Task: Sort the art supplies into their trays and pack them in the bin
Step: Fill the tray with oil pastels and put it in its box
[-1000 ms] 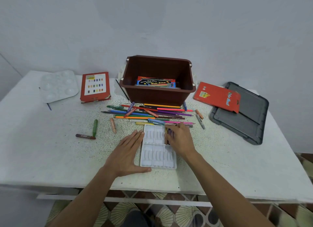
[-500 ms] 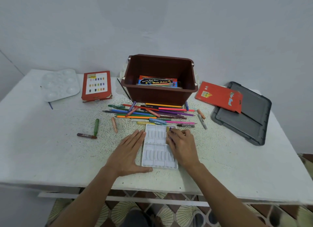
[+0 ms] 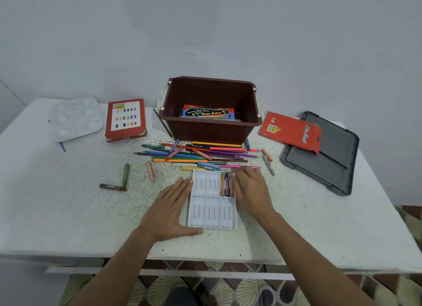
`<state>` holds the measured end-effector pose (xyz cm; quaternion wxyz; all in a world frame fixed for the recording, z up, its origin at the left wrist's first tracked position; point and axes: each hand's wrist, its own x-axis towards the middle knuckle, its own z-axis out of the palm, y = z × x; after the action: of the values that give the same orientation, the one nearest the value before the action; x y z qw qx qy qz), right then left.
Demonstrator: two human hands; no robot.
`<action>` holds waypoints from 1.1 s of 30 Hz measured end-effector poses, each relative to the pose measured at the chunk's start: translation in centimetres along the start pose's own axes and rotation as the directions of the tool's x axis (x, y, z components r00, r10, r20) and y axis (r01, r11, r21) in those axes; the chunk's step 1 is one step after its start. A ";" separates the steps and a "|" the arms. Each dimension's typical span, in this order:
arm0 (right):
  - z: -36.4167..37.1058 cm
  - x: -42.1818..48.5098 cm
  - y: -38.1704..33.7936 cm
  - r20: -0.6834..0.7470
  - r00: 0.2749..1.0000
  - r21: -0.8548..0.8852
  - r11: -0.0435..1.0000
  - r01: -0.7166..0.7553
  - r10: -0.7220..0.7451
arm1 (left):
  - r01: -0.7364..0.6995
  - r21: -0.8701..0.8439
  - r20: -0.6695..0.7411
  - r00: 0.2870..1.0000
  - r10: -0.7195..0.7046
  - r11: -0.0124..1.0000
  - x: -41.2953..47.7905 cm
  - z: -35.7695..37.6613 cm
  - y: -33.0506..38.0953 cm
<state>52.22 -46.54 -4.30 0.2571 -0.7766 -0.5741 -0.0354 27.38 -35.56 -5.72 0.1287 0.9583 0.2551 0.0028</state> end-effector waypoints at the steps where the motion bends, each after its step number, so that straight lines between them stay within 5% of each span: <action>1: -0.3 0.4 0.6 -0.006 1.000 -0.037 0.999 -0.015 0.014 | 0.000 0.003 0.005 1.000 0.000 1.000 0.0 0.0 0.0; 11: -0.8 1.0 2.3 0.122 0.988 -0.443 0.885 0.141 -0.096 | 0.000 -0.004 0.007 1.000 0.000 1.000 -0.1 0.0 0.0; 24: -1.5 1.6 2.0 0.263 0.964 -0.492 0.865 0.095 0.044 | -0.022 0.000 0.009 1.000 0.022 1.000 -0.1 0.1 0.0; 28: -1.9 2.1 1.5 0.164 0.979 -0.340 0.939 -0.056 0.117 | -0.021 0.012 0.019 1.000 0.021 1.000 -0.1 0.0 0.0; 33: -3.0 3.1 -1.6 0.042 0.970 0.186 0.952 -0.243 0.240 | -0.015 0.012 0.018 1.000 0.015 1.000 -0.1 -0.1 0.0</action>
<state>52.57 -44.84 -0.09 0.3269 -0.8132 -0.4779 0.0584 27.34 -35.61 -5.63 0.1251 0.9609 0.2469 -0.0065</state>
